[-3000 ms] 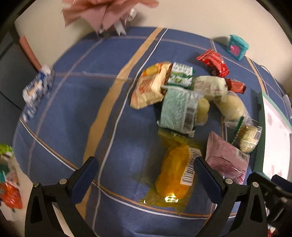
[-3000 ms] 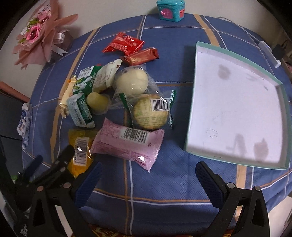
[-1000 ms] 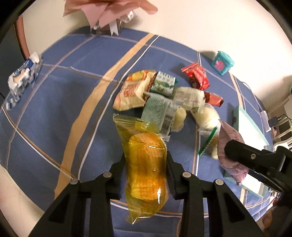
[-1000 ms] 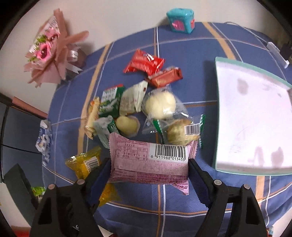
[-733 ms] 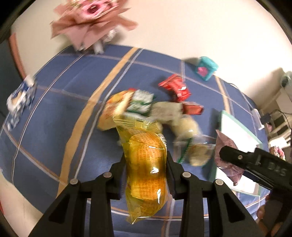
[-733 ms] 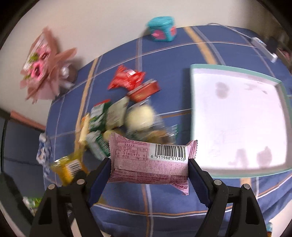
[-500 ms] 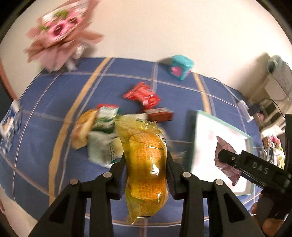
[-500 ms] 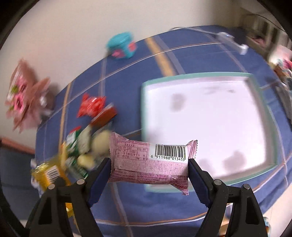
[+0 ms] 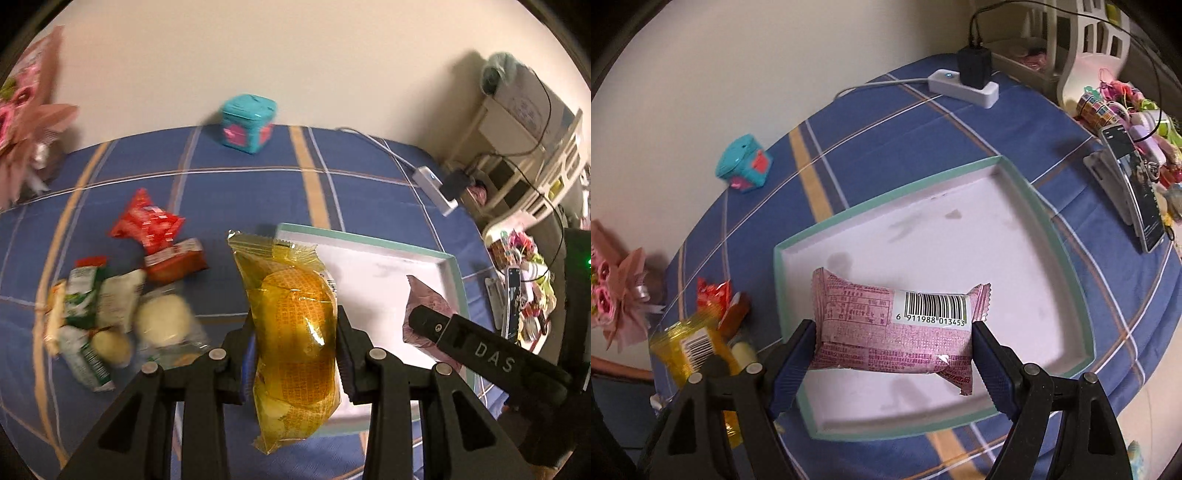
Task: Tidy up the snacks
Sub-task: 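Carry the corn bag and pink cake to the white tray and release both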
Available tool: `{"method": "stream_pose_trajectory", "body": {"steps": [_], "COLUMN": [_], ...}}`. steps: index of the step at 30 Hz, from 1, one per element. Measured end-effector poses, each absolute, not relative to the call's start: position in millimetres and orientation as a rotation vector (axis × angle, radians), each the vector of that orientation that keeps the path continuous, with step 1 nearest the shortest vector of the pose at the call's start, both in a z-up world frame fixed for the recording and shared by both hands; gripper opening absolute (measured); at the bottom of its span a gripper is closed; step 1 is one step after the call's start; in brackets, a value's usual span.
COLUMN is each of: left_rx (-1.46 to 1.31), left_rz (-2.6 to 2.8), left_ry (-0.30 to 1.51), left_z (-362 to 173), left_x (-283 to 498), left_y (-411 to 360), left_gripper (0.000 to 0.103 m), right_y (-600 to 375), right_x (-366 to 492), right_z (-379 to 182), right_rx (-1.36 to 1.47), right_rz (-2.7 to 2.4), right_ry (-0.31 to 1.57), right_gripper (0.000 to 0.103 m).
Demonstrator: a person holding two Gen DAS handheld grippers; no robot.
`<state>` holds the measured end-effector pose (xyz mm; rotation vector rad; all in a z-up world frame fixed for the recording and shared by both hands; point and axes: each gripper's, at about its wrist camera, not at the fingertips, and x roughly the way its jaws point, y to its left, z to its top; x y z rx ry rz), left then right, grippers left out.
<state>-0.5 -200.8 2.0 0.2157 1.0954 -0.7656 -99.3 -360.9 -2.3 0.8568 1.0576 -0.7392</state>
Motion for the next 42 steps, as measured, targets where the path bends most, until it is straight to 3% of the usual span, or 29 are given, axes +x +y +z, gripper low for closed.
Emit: {"method": "stream_pose_trajectory", "body": {"steps": [24,42], "left_rx": [0.170,0.074], "left_rz": [-0.886,-0.768], "left_ry": [1.204,1.250], "left_z": [-89.1,-98.1], "left_x": [49.3,77.7], "left_y": [-270.9,-239.9], "left_gripper": [0.038,0.038], "right_y": [-425.3,-419.0], "right_x": [-90.9,-68.1], "right_z": [-58.4,-70.2], "right_rx": [0.857,0.800], "right_rz": [-0.884,-0.843], "right_ry": [1.110,1.159], "right_gripper": [0.085,0.085]}}
